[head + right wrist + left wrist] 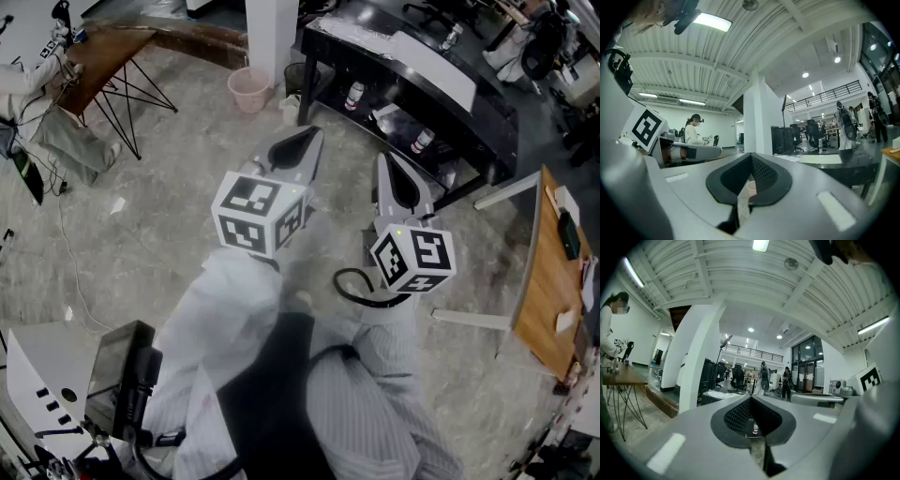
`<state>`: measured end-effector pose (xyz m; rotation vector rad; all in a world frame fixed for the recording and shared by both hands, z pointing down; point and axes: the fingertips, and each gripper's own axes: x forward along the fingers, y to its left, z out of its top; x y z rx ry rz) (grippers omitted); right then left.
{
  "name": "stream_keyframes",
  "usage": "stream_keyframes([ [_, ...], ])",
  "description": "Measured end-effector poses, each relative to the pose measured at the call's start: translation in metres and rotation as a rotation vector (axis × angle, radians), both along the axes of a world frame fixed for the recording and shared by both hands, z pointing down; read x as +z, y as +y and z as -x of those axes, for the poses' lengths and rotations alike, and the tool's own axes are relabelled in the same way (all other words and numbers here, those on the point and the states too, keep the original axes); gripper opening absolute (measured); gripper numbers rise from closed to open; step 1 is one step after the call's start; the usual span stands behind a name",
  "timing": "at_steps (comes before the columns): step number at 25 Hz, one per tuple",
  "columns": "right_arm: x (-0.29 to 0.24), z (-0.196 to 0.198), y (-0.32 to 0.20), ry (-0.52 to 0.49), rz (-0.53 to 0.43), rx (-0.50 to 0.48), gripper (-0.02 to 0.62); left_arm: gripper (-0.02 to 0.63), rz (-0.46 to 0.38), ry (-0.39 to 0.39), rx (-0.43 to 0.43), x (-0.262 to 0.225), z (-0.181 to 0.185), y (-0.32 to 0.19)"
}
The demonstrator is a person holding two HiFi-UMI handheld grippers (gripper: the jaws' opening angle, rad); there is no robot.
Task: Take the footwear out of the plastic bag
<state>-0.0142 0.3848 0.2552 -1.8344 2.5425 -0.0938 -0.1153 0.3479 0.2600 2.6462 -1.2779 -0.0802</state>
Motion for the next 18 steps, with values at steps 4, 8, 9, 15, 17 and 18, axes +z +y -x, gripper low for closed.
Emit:
stream_keyframes([
  [4,0.000,0.003,-0.001,-0.002,0.000,-0.003,0.011,0.000,0.000,0.000,-0.002,0.000,0.003,-0.001],
  [8,0.001,0.005,-0.005,0.009,-0.003,0.004,0.012,0.000,0.001,0.000,0.000,0.001,0.004,-0.005],
  [9,0.002,0.006,-0.006,0.014,-0.001,0.004,0.012,0.001,0.003,0.000,0.000,0.002,0.005,-0.006],
  [15,0.013,0.013,-0.014,0.017,0.006,0.014,0.012,0.002,0.009,-0.019,0.024,0.013,0.009,-0.014],
  [17,0.019,0.012,-0.015,0.020,0.012,0.024,0.012,0.002,0.016,-0.028,0.032,0.020,0.009,-0.016],
  [18,0.022,0.011,-0.016,0.017,0.015,0.031,0.012,0.002,0.020,-0.029,0.036,0.023,0.009,-0.018],
])
